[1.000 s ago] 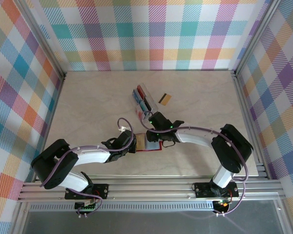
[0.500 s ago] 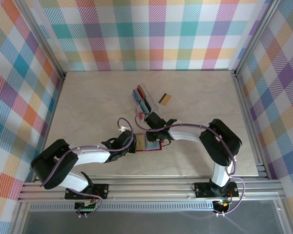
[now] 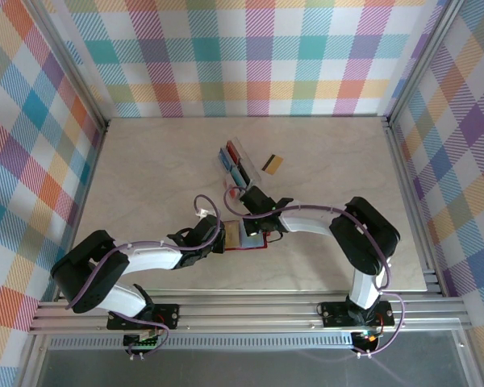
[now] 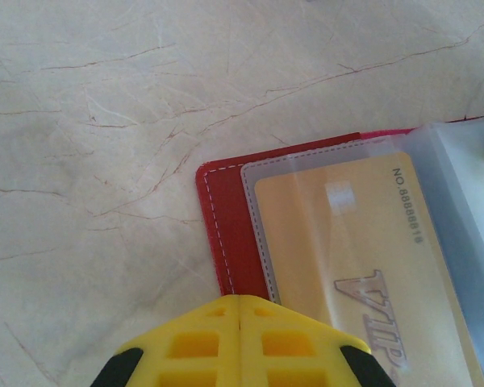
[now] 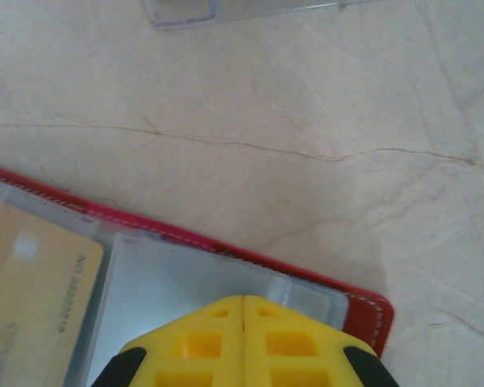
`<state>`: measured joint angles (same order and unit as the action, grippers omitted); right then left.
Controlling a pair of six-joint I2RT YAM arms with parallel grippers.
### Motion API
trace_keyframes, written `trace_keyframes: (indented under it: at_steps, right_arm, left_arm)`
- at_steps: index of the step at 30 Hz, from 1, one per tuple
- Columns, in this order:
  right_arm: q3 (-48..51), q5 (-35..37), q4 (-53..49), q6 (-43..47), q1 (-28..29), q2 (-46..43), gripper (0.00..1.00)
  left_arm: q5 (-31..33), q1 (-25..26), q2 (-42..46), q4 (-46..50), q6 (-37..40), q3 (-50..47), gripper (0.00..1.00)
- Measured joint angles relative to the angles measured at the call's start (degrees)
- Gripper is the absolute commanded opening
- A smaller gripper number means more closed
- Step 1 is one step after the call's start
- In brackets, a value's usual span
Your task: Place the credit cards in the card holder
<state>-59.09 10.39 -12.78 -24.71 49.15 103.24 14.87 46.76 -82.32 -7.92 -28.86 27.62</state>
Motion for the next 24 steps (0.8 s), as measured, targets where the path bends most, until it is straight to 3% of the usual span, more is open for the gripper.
trace_keyframes:
  at_steps: [10, 24]
  right_arm:
    - [1.57, -12.57, 3.98, 0.17, 0.02, -0.9, 0.0]
    - [4.92, -21.35, 8.55, -2.1, 3.13, -2.4, 0.48]
  left_arm:
    - [0.0, 0.0, 0.0, 0.0, 0.0, 0.0, 0.0]
    - [0.0, 0.0, -0.02, -0.02, 0.0, 0.0, 0.0]
